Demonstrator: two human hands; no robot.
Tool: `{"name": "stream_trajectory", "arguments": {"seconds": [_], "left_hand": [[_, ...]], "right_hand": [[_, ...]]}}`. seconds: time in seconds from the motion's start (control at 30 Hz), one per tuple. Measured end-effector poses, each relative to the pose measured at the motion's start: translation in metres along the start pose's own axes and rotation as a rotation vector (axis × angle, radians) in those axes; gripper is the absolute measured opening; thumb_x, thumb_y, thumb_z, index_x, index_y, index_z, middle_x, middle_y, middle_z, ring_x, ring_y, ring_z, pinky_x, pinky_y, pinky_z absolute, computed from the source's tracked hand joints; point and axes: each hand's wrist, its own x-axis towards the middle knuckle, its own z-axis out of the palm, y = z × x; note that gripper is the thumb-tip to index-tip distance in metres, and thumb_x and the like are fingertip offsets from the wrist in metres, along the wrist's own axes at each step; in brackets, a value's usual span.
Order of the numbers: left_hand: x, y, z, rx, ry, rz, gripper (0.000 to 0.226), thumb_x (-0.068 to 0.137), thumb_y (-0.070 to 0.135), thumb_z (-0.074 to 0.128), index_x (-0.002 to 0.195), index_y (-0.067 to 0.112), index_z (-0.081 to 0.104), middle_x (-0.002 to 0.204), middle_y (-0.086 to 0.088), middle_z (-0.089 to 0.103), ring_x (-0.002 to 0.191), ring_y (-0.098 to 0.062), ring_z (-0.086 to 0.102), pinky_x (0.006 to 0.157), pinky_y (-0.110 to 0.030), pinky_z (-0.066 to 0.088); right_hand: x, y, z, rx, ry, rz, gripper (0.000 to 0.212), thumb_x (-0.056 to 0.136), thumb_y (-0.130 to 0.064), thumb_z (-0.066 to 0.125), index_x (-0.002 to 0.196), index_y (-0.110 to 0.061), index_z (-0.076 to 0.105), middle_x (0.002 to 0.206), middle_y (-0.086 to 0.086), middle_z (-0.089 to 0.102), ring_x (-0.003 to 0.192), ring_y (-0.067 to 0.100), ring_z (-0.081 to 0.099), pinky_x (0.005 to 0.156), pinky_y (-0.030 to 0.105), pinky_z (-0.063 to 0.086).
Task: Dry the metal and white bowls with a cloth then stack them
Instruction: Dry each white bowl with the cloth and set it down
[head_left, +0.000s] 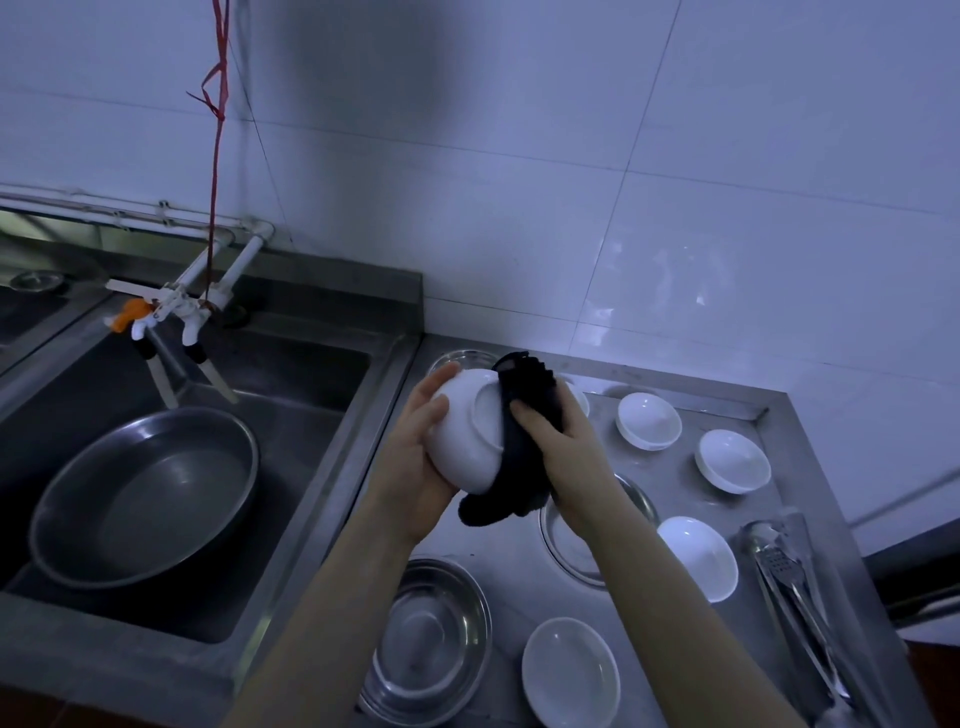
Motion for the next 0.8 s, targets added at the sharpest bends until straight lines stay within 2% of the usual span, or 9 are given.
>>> {"name": "stream_trajectory", "arguments": {"seconds": [0.03,0.13,0.2,0.33,0.43,0.53,0.6,0.7,0.8], "left_hand": [[-0.001,0.001,0.000,-0.026,0.004,0.000,0.043,0.083,0.022,0.055,0.126,0.023,0.060,0.119,-0.010,0.069,0.105,-0.030,0.067,0.087,-0.047,0.056],[-0.003,0.001,-0.003,0.031,-0.005,-0.013,0.046,0.083,0.021,0.055,0.128,0.022,0.059,0.121,-0.012,0.069,0.103,-0.030,0.068,0.085,-0.046,0.057],[-0.004,0.002,-0.005,0.109,-0.048,-0.038,0.045,0.083,0.019,0.057,0.127,0.022,0.060,0.124,-0.014,0.067,0.105,-0.031,0.067,0.084,-0.046,0.057],[-0.005,0.003,-0.009,0.133,-0.077,-0.065,0.041,0.081,0.018,0.055,0.122,0.022,0.063,0.122,-0.012,0.068,0.103,-0.029,0.066,0.079,-0.042,0.058],[-0.004,0.000,-0.013,0.058,-0.019,-0.047,0.041,0.080,0.019,0.054,0.119,0.021,0.065,0.116,-0.010,0.070,0.098,-0.029,0.069,0.074,-0.041,0.060],[-0.004,-0.003,-0.016,-0.023,0.011,-0.045,0.039,0.082,0.018,0.053,0.119,0.021,0.065,0.111,-0.011,0.073,0.095,-0.029,0.070,0.075,-0.042,0.060],[-0.004,-0.005,-0.014,-0.025,0.002,-0.047,0.041,0.083,0.018,0.053,0.123,0.021,0.063,0.117,-0.014,0.071,0.101,-0.031,0.069,0.082,-0.045,0.059],[-0.003,-0.006,-0.010,0.072,-0.018,-0.049,0.044,0.088,0.016,0.050,0.130,0.023,0.060,0.126,-0.016,0.066,0.110,-0.035,0.065,0.088,-0.047,0.055],[0.001,0.000,-0.009,0.179,-0.034,-0.037,0.046,0.089,0.017,0.052,0.134,0.027,0.058,0.132,-0.013,0.062,0.116,-0.035,0.062,0.089,-0.047,0.056]], "right_hand": [[-0.001,0.003,-0.003,0.019,-0.068,-0.006,0.040,0.090,-0.020,0.064,0.125,-0.037,0.055,0.119,-0.005,0.063,0.106,0.023,0.062,0.074,0.036,0.053],[-0.005,0.006,-0.010,-0.006,-0.214,-0.065,0.062,0.083,-0.010,0.069,0.133,-0.041,0.049,0.129,-0.010,0.058,0.120,0.012,0.056,0.098,0.033,0.048],[-0.005,0.003,-0.010,-0.045,-0.220,-0.050,0.068,0.079,-0.011,0.076,0.133,-0.042,0.049,0.127,-0.012,0.058,0.117,0.007,0.057,0.098,0.029,0.048],[-0.001,0.003,0.006,-0.157,0.025,0.000,0.038,0.078,-0.037,0.077,0.112,-0.040,0.061,0.107,-0.014,0.068,0.101,0.007,0.064,0.094,0.037,0.052],[-0.002,0.009,0.010,-0.070,0.096,-0.008,0.019,0.086,-0.030,0.070,0.104,-0.035,0.064,0.100,-0.011,0.071,0.098,0.009,0.065,0.094,0.040,0.052],[-0.009,0.014,0.000,0.009,-0.052,-0.073,0.037,0.086,-0.017,0.070,0.115,-0.038,0.062,0.114,-0.007,0.068,0.112,0.016,0.061,0.096,0.036,0.050],[-0.013,0.016,-0.003,-0.062,-0.148,-0.118,0.056,0.081,-0.014,0.072,0.127,-0.041,0.055,0.127,-0.010,0.061,0.120,0.012,0.055,0.099,0.031,0.047],[-0.009,0.019,0.004,-0.174,-0.048,-0.195,0.056,0.084,-0.018,0.071,0.130,-0.042,0.051,0.131,-0.017,0.056,0.123,0.005,0.051,0.105,0.034,0.043],[-0.001,0.016,0.013,-0.188,0.099,-0.235,0.047,0.089,-0.023,0.066,0.130,-0.040,0.051,0.120,-0.025,0.060,0.114,-0.001,0.055,0.101,0.030,0.045]]}}
